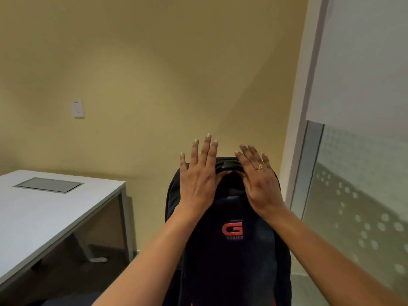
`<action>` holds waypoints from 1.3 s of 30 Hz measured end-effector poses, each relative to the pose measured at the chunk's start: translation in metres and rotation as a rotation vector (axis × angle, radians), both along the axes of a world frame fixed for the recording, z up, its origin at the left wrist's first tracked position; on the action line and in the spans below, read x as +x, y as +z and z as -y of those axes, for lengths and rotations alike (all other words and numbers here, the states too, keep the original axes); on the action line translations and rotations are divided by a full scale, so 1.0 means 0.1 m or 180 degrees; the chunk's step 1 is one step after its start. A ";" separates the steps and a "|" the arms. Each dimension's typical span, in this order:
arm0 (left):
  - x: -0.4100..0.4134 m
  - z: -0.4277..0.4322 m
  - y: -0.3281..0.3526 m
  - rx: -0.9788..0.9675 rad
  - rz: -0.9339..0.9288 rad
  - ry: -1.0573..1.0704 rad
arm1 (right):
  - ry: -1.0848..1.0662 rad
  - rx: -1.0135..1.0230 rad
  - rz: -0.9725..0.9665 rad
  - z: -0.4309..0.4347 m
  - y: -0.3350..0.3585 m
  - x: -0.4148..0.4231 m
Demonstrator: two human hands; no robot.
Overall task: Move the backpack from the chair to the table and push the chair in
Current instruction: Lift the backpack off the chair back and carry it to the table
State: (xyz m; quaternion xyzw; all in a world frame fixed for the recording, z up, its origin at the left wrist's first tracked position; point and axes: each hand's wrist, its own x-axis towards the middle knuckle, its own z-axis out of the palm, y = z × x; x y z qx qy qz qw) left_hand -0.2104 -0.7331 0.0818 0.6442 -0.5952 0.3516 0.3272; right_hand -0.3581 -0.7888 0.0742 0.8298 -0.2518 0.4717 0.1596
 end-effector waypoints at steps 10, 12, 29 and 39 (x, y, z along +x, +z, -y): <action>0.98 1.22 0.01 -0.0336 -0.0028 0.0962 | 0.1162 -0.0020 0.0008 1.65 0.11 1.23; 1.29 1.42 -0.01 -0.0384 -0.0032 0.1154 | 0.1343 -0.0054 0.0017 1.92 0.11 1.58; 4.65 2.42 0.67 -0.0531 0.0497 0.2308 | 0.2704 0.0126 0.0510 3.27 0.62 5.46; 6.49 2.52 0.87 -0.0443 0.0608 0.3272 | 0.3248 0.0112 0.0672 3.45 0.84 7.70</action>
